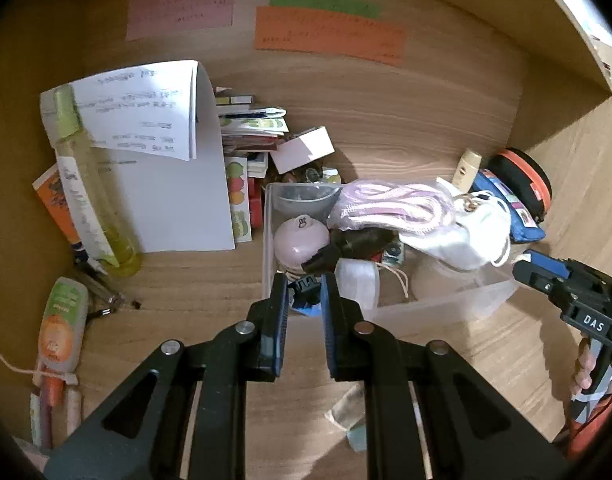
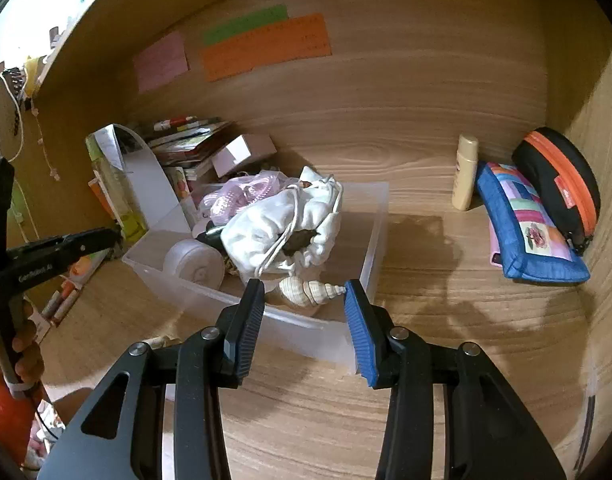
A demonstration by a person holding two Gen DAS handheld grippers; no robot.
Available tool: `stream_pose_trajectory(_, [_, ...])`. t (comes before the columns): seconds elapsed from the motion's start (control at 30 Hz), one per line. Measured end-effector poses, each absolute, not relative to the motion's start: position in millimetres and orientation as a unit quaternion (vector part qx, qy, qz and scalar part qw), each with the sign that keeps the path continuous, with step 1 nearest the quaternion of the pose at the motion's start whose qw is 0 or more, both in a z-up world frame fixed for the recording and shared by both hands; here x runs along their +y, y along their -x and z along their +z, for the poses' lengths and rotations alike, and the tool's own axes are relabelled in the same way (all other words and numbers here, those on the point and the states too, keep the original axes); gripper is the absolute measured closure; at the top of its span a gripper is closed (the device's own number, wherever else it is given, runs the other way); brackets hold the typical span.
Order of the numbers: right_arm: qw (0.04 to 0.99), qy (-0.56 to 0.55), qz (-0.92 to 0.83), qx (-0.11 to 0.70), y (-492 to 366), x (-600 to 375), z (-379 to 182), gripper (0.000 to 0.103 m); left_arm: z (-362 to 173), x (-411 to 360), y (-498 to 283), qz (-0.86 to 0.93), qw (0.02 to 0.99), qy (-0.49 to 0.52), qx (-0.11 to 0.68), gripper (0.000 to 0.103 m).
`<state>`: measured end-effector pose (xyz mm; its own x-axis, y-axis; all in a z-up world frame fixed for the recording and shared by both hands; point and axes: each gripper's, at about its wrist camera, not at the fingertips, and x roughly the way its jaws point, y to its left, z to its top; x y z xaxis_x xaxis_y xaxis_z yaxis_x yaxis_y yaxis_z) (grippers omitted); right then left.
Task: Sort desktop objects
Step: 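Carry black clip and white shell with both grippers over the bin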
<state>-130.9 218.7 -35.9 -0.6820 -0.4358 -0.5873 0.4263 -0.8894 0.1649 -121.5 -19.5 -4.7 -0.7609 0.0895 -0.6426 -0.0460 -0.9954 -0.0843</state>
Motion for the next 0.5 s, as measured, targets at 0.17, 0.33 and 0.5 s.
stream_pose_trajectory(0.17, [0.231,-0.324,-0.917,0.004,138,213,-40,0.065,-14,-17,139,0.933,0.038,0.356,-0.031,0.088])
stream_pose_trajectory(0.33, [0.225,-0.324,-0.919,0.022,142,207,-42,0.065,-25,-15,149,0.928,0.044,0.370,-0.030,0.088])
stream_pose_trajectory(0.5, [0.222,-0.323,-0.919,0.038,142,202,-44,0.065,-29,-14,155,0.924,0.055,0.376,-0.029,0.088])
